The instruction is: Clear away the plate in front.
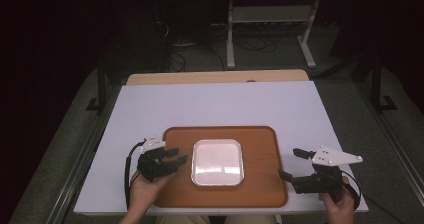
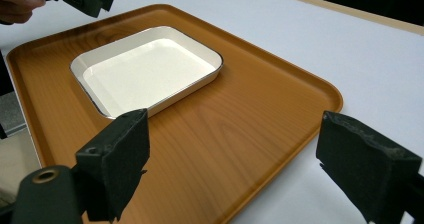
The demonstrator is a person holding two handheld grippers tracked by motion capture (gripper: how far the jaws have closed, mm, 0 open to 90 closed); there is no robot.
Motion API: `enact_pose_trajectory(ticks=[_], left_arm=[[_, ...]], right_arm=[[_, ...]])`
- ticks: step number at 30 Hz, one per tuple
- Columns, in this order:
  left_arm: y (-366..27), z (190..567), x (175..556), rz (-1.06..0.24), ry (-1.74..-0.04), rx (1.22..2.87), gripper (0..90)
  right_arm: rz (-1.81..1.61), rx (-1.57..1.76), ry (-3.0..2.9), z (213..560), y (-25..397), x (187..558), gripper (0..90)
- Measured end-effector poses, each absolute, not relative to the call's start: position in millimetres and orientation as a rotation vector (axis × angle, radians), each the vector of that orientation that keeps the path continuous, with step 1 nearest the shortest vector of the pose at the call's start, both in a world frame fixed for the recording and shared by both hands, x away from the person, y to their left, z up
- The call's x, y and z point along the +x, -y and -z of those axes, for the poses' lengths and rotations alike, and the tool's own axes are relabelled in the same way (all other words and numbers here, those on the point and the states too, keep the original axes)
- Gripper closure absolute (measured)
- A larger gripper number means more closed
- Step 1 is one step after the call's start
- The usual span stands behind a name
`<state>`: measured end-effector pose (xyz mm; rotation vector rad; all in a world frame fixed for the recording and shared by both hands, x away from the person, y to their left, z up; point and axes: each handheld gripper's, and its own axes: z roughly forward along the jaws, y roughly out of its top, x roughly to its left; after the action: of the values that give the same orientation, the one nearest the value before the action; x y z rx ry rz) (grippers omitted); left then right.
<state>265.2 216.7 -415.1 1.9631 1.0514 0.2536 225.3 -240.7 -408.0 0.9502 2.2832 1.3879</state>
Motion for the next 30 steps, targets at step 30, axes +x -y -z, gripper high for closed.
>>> enact_pose_trajectory(ticks=[30], left_arm=[[-263,407,260,-0.367,-0.997,1.922,36.1]], right_arm=[[-1.375,0.963,-2.274,409,242,226,13.0]])
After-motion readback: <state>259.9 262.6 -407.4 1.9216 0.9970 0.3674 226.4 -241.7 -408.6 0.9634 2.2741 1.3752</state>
